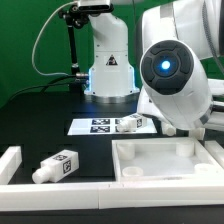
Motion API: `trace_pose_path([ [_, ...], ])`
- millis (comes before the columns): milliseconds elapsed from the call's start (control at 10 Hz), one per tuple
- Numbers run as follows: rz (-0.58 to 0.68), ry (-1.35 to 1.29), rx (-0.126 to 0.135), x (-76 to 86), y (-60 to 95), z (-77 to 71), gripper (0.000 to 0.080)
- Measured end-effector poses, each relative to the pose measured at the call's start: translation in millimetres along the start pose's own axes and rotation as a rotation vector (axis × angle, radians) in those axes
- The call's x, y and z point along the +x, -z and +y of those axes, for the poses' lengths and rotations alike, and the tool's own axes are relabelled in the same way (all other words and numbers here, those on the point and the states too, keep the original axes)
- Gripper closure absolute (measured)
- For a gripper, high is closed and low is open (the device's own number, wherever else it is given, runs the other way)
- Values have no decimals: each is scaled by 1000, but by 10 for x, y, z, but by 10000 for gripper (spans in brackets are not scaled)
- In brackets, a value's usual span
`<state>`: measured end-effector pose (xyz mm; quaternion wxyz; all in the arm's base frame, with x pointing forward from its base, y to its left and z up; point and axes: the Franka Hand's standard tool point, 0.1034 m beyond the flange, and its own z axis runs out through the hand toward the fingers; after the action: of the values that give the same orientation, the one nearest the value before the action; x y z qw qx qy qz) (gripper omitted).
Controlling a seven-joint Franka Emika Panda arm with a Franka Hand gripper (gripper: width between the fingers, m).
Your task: Assemble one leg
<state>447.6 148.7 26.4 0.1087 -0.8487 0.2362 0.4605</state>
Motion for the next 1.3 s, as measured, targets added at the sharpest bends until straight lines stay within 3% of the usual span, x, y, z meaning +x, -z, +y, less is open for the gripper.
trace_pose_path([
  [300, -16, -21, -16, 10, -314, 28, 151],
  [400, -14, -22, -14, 25, -306, 32, 151],
  [500, -14, -23, -12, 29, -302, 38, 248],
  [600, -14, -24, -12, 31, -300, 40, 248],
  [700, -14, -25, -11, 34, -299, 44, 421],
  [800, -14, -25, -10, 36, -296, 46, 515],
  [1000, -12, -18, -7, 27, -240, 43, 515],
  [1100, 17, 27, 16, -89, 95, -17, 515],
  [1200, 38, 61, 54, -233, 508, 19, 515],
  [1300, 64, 67, 85, -225, 792, 41, 515],
])
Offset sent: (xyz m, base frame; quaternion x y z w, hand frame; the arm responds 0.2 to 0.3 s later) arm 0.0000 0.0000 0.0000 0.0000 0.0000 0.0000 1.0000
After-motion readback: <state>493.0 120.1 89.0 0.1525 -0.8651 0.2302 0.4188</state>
